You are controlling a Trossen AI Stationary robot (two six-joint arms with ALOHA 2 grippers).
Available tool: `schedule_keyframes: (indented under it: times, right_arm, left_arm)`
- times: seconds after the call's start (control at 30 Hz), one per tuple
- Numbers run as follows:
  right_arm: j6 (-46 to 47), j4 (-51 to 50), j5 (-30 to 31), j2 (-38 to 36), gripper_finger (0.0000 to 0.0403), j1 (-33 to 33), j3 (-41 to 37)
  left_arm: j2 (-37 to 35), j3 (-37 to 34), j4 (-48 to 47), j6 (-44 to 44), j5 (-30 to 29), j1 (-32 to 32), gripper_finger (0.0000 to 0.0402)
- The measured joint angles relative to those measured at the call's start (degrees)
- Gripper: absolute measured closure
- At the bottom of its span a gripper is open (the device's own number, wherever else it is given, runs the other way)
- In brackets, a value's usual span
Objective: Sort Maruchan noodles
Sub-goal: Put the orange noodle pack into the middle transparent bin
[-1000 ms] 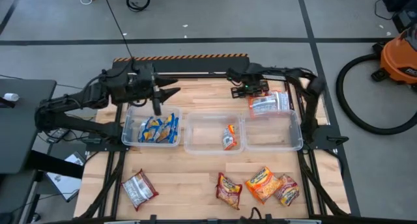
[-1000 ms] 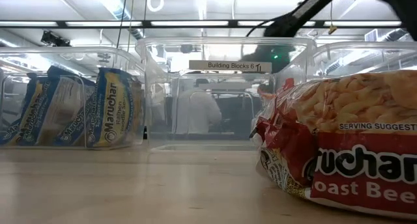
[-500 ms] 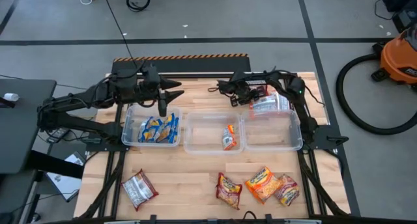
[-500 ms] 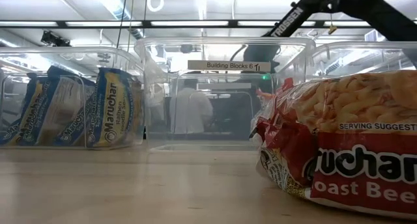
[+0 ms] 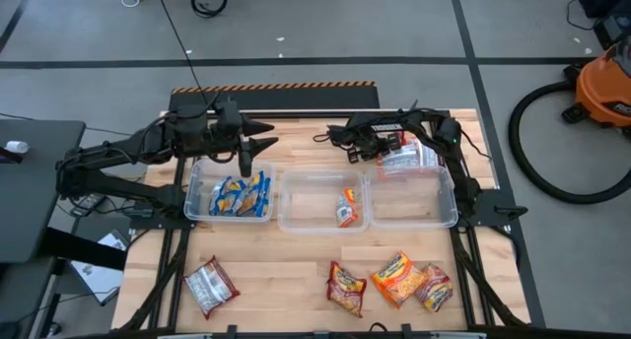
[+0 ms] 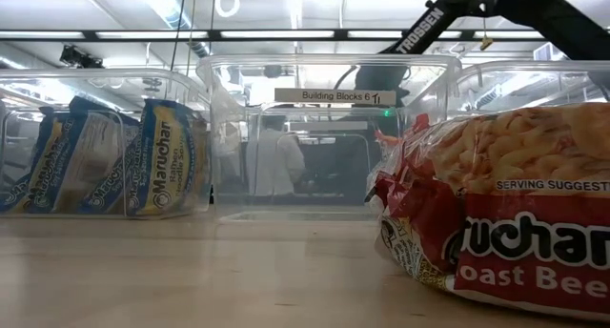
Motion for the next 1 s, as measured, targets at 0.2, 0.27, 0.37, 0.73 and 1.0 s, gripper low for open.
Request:
schedule_keyframes:
  times: [0.2,0.27,0.37,0.73,1.0]
  right_arm:
    - [-0.4,2.1,-1.6,0.0,0.0354,-0.4,-0.1]
    - [-0.7,3.1,-2.0,0.0,0.0386,-0.4,-0.1]
    - [-0.9,3.6,-2.8,-0.6,0.0392,-0.5,-0.2]
    - [-2.2,2.7,-5.1,-15.5,0.0397,-0.6,-0.2]
    - [-3.7,10.1,-9.5,-31.3,0.0399,0.3,-0.1]
  left_arm:
    - [-0.3,0.0,0.0,-0.1,3.7,-0.1,0.023]
    - [-0.8,0.0,0.0,-0.2,5.3,-0.1,0.023]
    - [-2.0,0.0,-0.5,-0.2,6.3,-0.1,0.023]
    - [-7.2,0.1,-3.4,-0.1,6.2,0.0,0.023]
    - [-7.6,0.1,-6.5,-0.2,5.9,0.0,0.023]
